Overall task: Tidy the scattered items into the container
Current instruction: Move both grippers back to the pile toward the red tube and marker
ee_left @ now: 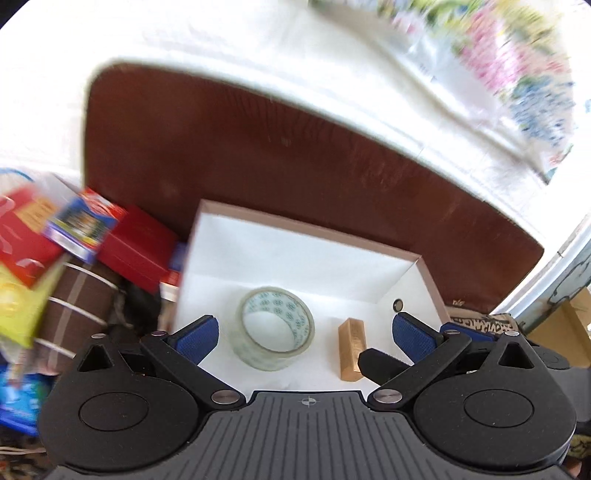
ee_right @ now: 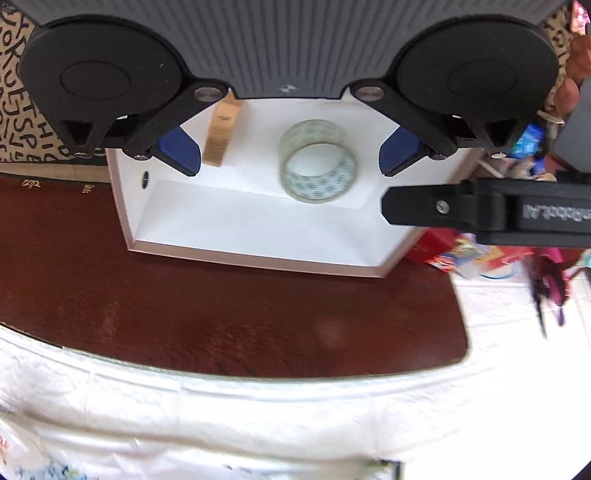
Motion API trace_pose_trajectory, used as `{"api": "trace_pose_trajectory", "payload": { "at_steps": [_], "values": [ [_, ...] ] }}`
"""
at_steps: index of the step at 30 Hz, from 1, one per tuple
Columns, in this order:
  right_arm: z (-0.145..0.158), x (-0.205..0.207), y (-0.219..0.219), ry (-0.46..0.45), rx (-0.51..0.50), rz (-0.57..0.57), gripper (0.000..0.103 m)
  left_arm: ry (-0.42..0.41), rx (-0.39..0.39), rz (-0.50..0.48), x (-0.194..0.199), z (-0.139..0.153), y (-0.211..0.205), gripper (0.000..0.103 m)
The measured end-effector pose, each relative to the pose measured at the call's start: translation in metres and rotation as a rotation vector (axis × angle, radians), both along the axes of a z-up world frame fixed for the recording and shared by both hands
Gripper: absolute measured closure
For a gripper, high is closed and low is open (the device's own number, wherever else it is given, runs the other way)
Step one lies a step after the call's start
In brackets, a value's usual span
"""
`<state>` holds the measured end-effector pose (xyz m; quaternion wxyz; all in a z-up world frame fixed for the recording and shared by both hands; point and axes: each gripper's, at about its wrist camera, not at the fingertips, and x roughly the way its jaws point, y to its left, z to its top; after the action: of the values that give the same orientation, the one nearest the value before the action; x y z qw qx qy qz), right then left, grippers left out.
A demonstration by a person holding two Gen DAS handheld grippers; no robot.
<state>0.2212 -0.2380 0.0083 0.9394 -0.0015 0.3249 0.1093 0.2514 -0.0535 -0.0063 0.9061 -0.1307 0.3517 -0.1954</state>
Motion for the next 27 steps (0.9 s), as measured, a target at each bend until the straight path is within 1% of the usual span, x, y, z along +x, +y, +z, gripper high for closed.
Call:
{"api": "trace_pose_trajectory", "payload": {
  "at_steps": [4,8,11,13,16,19,21,23,25,27],
  "values": [
    [0.016,-0.027,0.013,-0.049,0.04,0.032,0.001,-0.065,0.02,0.007,-0.038,0.015,0.018,0.0],
    [0.027,-0.056,0.031,-0.099,0.076,0.084,0.001,-0.148,0.061,0.048,-0.08,0.026,0.038,0.0],
    [0.028,-0.083,0.044,-0.157,0.073,0.119,0.001,-0.198,0.083,0.082,-0.112,0.028,0.058,0.0],
    [0.021,-0.1,0.052,-0.183,0.075,0.155,0.001,-0.219,0.097,0.107,-0.133,0.021,0.072,0.0],
    [0.0,-0.123,0.065,-0.186,0.076,0.212,0.001,-0.211,0.122,0.142,-0.158,-0.001,0.094,0.0],
    [-0.031,-0.147,0.078,-0.188,0.077,0.253,0.001,-0.157,0.132,0.191,-0.176,-0.037,0.114,0.0],
    [-0.055,-0.155,0.086,-0.129,0.074,0.295,0.001,-0.117,0.141,0.24,-0.183,-0.064,0.125,0.0],
    [-0.081,-0.157,0.096,-0.063,0.053,0.34,0.001,-0.071,0.154,0.269,-0.186,-0.089,0.131,0.0],
    [-0.102,-0.158,0.106,-0.031,-0.002,0.358,0.003,-0.032,0.153,0.274,-0.184,-0.108,0.135,0.0],
    [-0.117,-0.156,0.116,-0.023,-0.058,0.379,0.006,-0.01,0.139,0.272,-0.179,-0.12,0.139,0.0]
  ]
}}
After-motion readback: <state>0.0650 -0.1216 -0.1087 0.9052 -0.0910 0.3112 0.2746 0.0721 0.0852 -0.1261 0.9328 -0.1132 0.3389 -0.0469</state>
